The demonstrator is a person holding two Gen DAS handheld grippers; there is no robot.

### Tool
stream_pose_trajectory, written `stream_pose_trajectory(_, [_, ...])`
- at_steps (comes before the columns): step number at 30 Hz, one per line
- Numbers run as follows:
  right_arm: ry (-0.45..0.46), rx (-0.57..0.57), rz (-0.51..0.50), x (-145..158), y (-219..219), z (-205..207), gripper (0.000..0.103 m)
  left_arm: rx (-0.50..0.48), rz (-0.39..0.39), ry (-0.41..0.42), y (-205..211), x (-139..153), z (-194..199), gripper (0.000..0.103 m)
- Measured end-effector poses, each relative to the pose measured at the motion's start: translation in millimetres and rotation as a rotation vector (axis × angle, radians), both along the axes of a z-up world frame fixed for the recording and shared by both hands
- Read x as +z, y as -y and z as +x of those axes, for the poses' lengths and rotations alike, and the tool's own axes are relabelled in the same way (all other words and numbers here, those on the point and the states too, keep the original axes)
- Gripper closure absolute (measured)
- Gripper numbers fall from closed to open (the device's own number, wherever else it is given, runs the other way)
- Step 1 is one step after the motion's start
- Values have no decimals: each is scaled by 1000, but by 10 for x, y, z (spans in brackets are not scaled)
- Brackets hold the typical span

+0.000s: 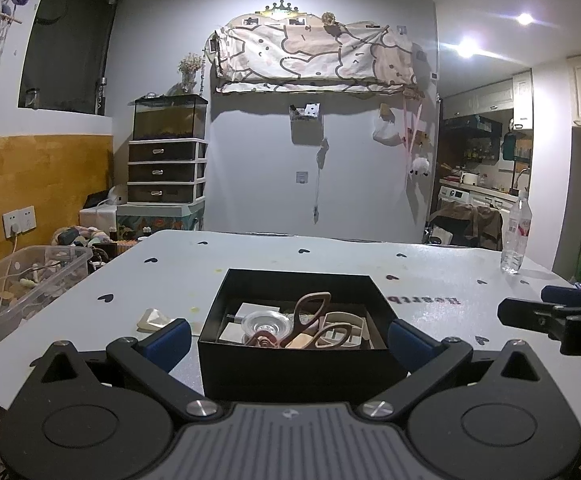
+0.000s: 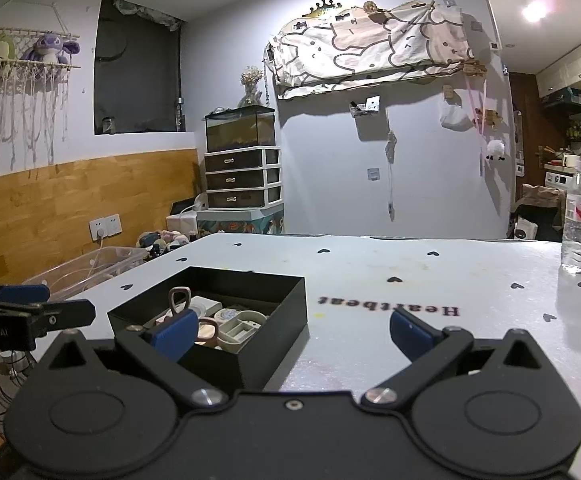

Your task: Organize rigid objects

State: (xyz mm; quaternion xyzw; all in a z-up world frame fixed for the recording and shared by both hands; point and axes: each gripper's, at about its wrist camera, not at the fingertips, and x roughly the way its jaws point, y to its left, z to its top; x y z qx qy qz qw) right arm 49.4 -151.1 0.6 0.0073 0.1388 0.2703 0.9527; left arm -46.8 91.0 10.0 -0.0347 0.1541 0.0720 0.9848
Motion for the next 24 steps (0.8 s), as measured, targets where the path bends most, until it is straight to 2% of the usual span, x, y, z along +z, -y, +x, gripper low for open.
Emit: stream_pose_trajectory(24, [-4, -9, 4, -5, 40, -19, 0, 23, 5, 2, -31, 28, -17, 0])
